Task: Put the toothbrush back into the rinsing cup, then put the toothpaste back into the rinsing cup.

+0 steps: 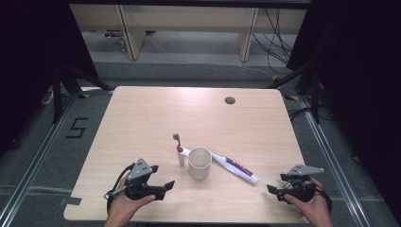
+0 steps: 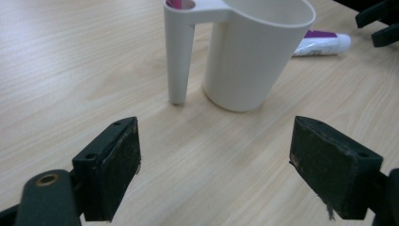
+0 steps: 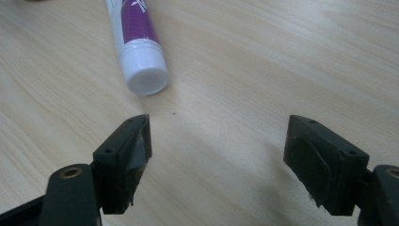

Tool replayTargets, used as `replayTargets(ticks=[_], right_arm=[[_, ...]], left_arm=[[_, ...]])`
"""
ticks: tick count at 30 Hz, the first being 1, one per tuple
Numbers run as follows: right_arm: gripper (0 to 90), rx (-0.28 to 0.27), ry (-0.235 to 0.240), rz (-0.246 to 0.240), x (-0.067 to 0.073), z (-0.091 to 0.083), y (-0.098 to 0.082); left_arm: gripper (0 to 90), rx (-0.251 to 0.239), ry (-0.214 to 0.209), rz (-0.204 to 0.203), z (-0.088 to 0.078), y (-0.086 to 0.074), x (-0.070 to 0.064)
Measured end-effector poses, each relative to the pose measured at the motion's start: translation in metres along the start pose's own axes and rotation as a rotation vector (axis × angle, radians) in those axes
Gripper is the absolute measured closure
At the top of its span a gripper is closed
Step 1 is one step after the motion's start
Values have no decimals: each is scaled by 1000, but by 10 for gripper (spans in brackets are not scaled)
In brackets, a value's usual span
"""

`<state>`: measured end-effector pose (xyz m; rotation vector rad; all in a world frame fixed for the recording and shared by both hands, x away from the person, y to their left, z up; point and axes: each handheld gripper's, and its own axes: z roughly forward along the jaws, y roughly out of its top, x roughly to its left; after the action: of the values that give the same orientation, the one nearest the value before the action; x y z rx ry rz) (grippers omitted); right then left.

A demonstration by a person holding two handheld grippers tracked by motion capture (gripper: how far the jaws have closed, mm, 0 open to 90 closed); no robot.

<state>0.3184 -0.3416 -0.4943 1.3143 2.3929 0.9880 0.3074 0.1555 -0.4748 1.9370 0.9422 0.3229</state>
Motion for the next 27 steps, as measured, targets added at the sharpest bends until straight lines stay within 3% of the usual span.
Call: replayTargets(ticks=[5, 10, 11, 15, 17, 22, 23, 24, 25, 27], right_arm=[[245, -10, 0, -10, 0, 1, -1], [245, -6, -7, -10, 0, 1, -1], [245, -15, -9, -8, 0, 1, -1], [245, -16, -5, -8, 0, 1, -1], [245, -15, -10, -7, 1, 1, -1], [245, -6, -3, -6, 1, 1, 0], [245, 0, 1, 11, 2, 0, 1], [245, -2, 0, 7, 2, 0, 1], [245, -10, -6, -16, 0, 1, 1], [245, -15, -13, -9, 1, 1, 1]], left_arm=[[165, 16, 8, -9, -4, -9, -1], [165, 46, 17, 11, -9, -18, 0], [165, 31, 21, -12, -9, -20, -1], [165, 40, 31, -14, -12, -27, -4], [165, 47, 33, 7, -15, -30, -6], [167, 32, 38, 2, -18, -35, -13], [167, 54, 41, 22, -20, -35, -11], [167, 40, 43, -3, -20, -36, -13], [167, 36, 45, -1, -19, -37, -13], [168, 48, 55, 1, -19, -39, -12]])
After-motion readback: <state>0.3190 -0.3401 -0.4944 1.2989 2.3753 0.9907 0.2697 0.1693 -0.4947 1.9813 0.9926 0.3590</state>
